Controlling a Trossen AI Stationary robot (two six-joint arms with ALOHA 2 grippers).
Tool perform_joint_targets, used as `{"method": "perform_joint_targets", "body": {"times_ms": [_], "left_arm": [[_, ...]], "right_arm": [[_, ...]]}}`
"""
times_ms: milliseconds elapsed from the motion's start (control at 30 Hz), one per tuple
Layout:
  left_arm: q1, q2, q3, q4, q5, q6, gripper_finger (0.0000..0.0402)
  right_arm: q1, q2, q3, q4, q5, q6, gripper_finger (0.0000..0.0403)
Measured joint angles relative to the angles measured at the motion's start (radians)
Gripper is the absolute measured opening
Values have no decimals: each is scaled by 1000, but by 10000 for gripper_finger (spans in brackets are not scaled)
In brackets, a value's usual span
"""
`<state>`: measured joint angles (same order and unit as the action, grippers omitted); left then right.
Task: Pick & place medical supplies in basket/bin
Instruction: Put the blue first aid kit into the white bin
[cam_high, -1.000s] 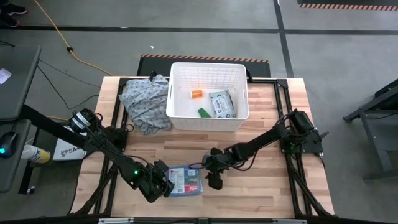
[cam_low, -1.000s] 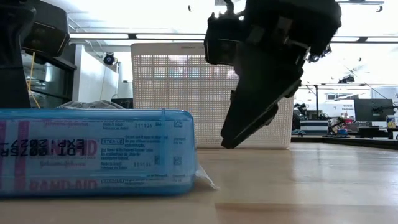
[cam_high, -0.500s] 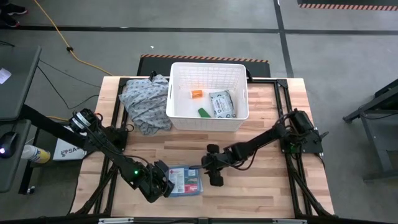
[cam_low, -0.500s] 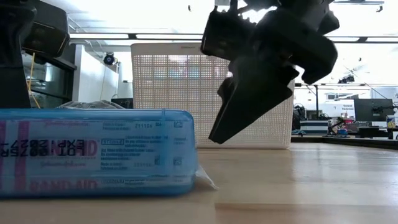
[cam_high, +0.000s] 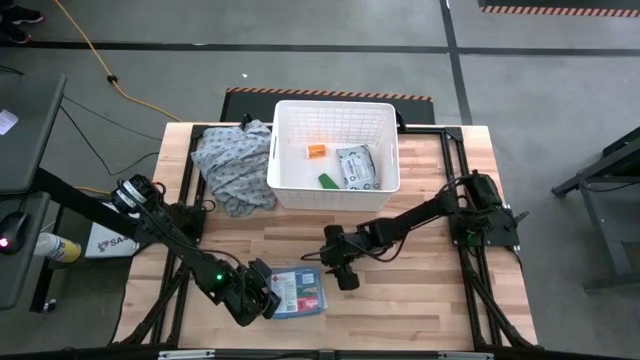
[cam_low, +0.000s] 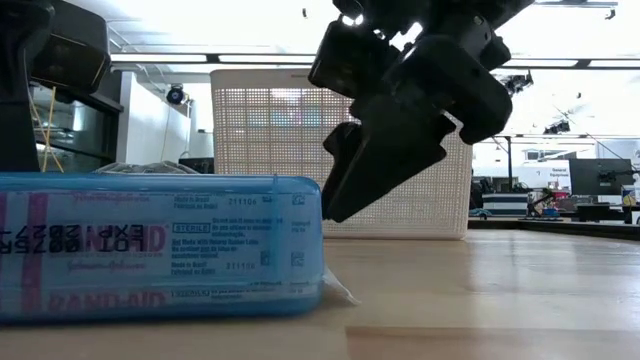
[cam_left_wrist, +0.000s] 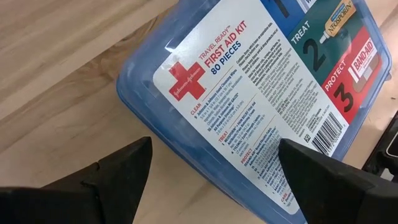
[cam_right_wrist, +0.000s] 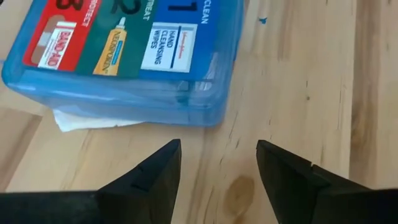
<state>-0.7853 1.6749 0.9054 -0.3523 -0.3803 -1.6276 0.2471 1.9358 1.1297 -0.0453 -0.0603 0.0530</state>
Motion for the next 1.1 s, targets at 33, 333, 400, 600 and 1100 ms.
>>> {"method": "perform_joint_targets", "body": {"times_ms": [33, 333, 400, 600, 1100], "left_arm": [[0, 0, 0, 0, 0, 0, 381], [0, 0, 0, 0, 0, 0, 381], [0, 0, 0, 1, 0, -1, 381], [0, 0, 0, 3, 0, -1, 381], [-2, -3, 3, 11, 26, 2, 381]], "right_arm": [[-2, 0, 0, -1, -4, -8, 201], [-12, 15, 0, 26, -28, -21, 197], [-12, 35, 0, 48, -37, 9, 197], [7, 81, 1, 79, -54, 69, 195], [60, 84, 45, 181, 2, 99, 191]]}}
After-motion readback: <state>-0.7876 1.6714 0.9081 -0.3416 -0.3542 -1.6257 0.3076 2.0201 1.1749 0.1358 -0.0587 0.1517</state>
